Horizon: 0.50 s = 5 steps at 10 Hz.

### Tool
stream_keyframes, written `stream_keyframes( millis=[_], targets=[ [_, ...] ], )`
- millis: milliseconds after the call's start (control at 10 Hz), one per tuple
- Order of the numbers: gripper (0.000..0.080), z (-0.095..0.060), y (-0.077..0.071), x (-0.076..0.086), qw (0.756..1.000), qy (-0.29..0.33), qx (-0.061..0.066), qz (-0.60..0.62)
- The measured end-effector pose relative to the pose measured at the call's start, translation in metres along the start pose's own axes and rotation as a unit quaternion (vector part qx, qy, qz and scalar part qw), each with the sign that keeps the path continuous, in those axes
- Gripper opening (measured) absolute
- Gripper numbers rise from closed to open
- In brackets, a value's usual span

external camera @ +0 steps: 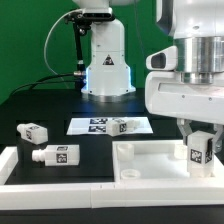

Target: Assemble one leg

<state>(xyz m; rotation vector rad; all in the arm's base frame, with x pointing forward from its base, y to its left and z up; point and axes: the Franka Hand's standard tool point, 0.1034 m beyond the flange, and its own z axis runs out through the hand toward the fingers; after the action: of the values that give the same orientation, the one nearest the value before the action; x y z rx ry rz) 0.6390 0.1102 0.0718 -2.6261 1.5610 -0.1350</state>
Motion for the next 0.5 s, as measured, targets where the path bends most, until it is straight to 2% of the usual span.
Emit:
stream_keyframes(
  millis=[100,300,500],
  targets=[
    [0.0287,0.0003,0.0001,-0.0017,0.995,-0.011,0.002,0.097],
    [0.0287,0.0005,-0.0020,-0.0045,0.967,-0.023,0.008,0.254],
    [0.0287,0.0007,-0.0021,-0.0038,0.941,-0.027,0.011,0.338]
  ],
)
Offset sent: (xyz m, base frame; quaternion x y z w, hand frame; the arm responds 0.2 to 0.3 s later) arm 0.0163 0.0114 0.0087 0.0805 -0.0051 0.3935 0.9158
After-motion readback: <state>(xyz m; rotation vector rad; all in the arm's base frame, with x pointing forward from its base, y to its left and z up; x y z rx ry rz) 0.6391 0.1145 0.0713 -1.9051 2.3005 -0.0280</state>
